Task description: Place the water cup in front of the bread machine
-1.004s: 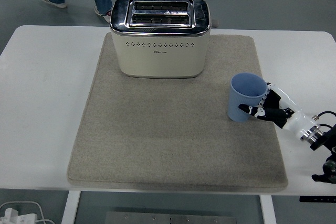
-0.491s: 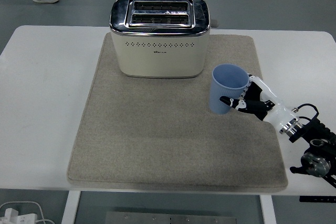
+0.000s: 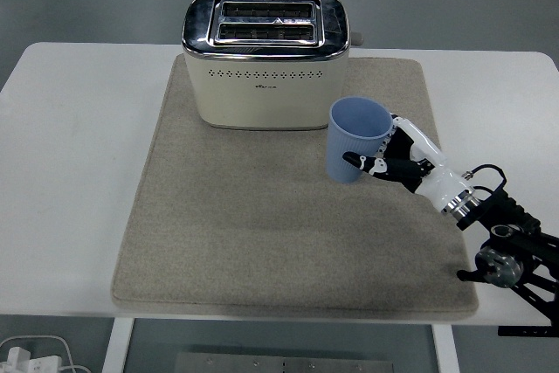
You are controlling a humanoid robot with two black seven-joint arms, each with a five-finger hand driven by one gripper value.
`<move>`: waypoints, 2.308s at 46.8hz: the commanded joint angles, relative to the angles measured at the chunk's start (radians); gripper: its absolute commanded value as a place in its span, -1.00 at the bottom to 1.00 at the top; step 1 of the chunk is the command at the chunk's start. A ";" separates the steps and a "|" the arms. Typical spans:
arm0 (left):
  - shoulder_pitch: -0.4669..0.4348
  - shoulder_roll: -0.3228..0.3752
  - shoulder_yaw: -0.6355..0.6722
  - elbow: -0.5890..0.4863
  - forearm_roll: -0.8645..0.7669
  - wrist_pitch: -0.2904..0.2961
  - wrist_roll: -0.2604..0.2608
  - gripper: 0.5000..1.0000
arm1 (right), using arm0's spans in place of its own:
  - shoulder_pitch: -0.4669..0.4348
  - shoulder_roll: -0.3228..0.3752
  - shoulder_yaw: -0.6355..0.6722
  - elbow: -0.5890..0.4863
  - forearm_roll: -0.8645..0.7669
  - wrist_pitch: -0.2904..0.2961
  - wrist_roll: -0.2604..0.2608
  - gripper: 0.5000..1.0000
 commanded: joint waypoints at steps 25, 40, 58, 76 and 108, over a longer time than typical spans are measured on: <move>0.000 0.000 0.000 -0.001 0.000 0.000 0.000 1.00 | 0.093 0.081 -0.095 -0.025 0.001 -0.081 0.000 -1.00; 0.000 0.000 0.000 -0.002 0.000 -0.005 0.000 1.00 | 0.134 0.112 -0.126 -0.045 0.001 -0.097 0.000 -1.00; 0.000 0.000 0.000 -0.010 0.000 -0.005 0.000 1.00 | 0.169 0.158 -0.167 -0.090 0.004 -0.100 0.000 -1.00; 0.000 0.000 0.002 -0.013 0.000 -0.005 0.000 1.00 | 0.211 0.193 -0.210 -0.129 0.012 -0.117 0.000 -1.00; 0.000 0.000 0.002 -0.022 0.000 -0.005 0.000 1.00 | 0.237 0.263 -0.215 -0.189 0.009 -0.115 0.000 -1.00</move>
